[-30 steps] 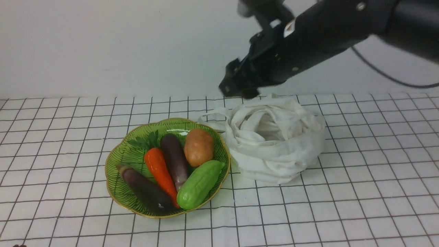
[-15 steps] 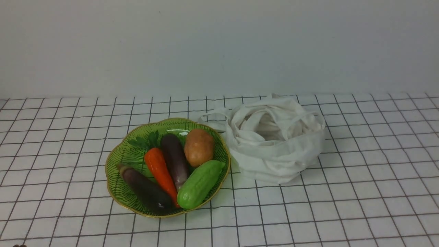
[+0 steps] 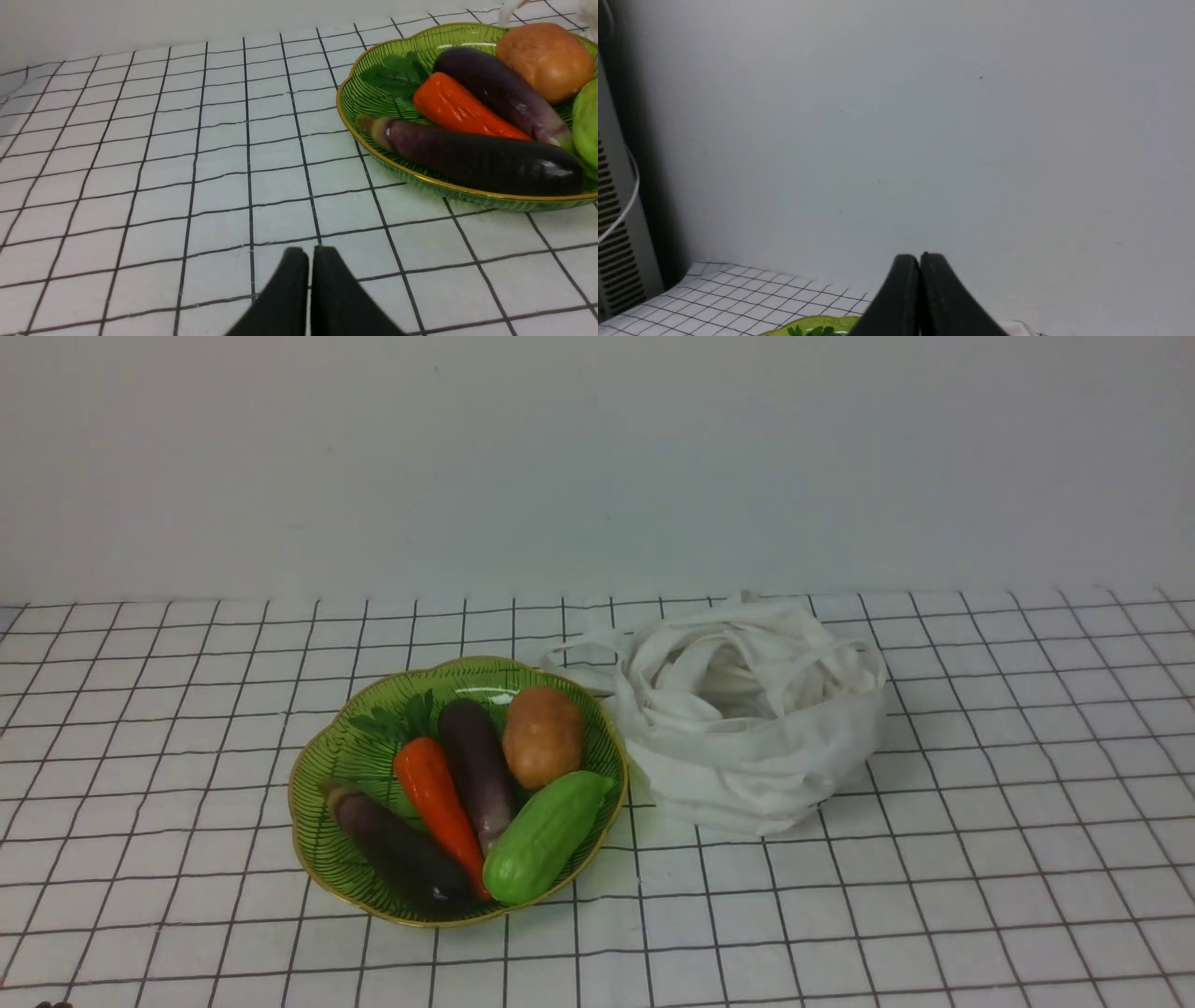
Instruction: Take vegetables from bag on white checkered tablecloth place on plate.
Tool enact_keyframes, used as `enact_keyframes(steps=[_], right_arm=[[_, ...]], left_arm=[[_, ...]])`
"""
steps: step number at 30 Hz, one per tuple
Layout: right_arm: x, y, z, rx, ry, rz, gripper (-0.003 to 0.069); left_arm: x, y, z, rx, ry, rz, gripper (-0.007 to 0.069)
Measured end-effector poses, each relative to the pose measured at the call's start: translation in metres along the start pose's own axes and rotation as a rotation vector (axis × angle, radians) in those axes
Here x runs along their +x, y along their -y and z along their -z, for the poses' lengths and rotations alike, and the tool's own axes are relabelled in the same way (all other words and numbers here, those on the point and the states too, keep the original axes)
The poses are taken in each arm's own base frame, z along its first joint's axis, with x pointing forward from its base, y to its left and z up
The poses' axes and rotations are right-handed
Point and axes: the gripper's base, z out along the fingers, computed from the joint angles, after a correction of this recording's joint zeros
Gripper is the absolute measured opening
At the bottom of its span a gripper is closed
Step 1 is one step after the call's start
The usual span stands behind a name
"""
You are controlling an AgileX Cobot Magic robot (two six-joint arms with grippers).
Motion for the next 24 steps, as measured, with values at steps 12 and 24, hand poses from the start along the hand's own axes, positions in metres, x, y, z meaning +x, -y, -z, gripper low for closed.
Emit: enact_keyframes(steps=[12,24], right_arm=[[0.0075,-0.0013,-0.0015,-0.022,0.045,-0.062,-0.0014],[0.0073,-0.0016,-0.0015,-0.023,0.05,-0.015,-0.0014]], left_arm=[[0.0,0.0,0.0,0.0,0.0,0.0,-0.0008],[0.0,0.0,0.0,0.0,0.0,0.0,-0.0008]])
